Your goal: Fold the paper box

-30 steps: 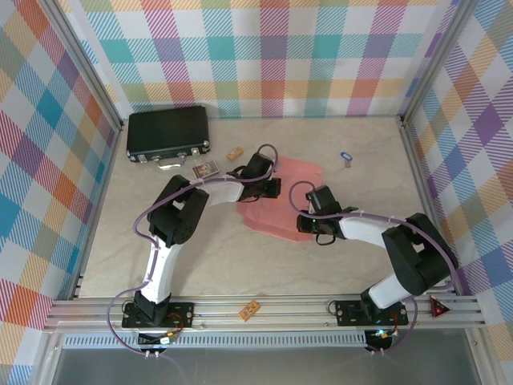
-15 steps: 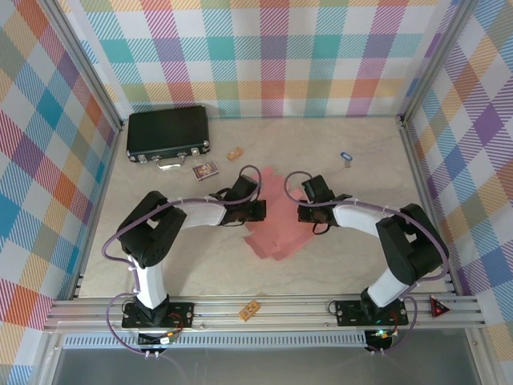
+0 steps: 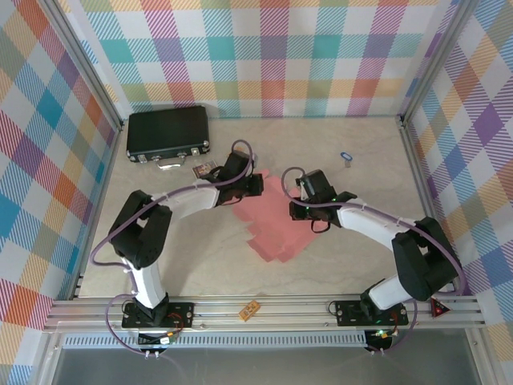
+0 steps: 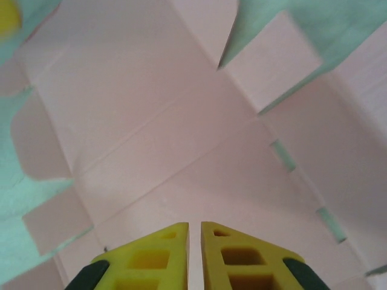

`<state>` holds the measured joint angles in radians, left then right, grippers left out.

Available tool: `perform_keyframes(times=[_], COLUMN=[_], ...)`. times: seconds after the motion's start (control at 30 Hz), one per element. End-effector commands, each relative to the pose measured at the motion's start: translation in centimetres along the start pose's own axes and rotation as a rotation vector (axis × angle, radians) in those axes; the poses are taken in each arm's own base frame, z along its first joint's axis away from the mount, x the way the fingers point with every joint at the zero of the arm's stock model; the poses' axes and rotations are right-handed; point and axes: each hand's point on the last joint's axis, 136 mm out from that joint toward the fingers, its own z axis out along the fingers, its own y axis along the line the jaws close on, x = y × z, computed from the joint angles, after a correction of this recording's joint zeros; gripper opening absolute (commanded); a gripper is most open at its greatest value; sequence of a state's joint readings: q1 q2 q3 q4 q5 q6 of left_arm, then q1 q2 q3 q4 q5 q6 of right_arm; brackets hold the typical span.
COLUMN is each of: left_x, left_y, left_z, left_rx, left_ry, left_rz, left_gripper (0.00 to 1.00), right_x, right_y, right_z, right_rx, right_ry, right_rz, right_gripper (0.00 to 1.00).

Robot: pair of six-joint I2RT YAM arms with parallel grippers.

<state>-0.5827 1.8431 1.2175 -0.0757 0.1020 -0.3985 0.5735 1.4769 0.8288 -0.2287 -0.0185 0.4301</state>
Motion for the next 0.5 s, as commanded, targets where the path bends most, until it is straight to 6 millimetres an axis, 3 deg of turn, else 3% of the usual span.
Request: perform_keyframes(times=[0.0,0.23,0.47], left_x=[0.9,1.2,5.0], left_y=[2.7,4.8,6.8], left_z=[2.1,4.9,3.8], left_rx=[-0.090,-0.152,-0.199], left_ry=[0.081,0.121,0.191], left_rz=[0.070,0.080,0.039], left_gripper=[0.00,0.00,0.00], right_x=[3.0,5.3,4.7], right_y=[0.3,-1.4,-3.5], right_z=[0.3,2.1,3.6], right_rx=[-0.036,0.025,0.158], right_ry=[0.078,0.130,0.148], right_rz=[0.005,0.053,0.054], right_gripper=[0.14,0.12,0.10])
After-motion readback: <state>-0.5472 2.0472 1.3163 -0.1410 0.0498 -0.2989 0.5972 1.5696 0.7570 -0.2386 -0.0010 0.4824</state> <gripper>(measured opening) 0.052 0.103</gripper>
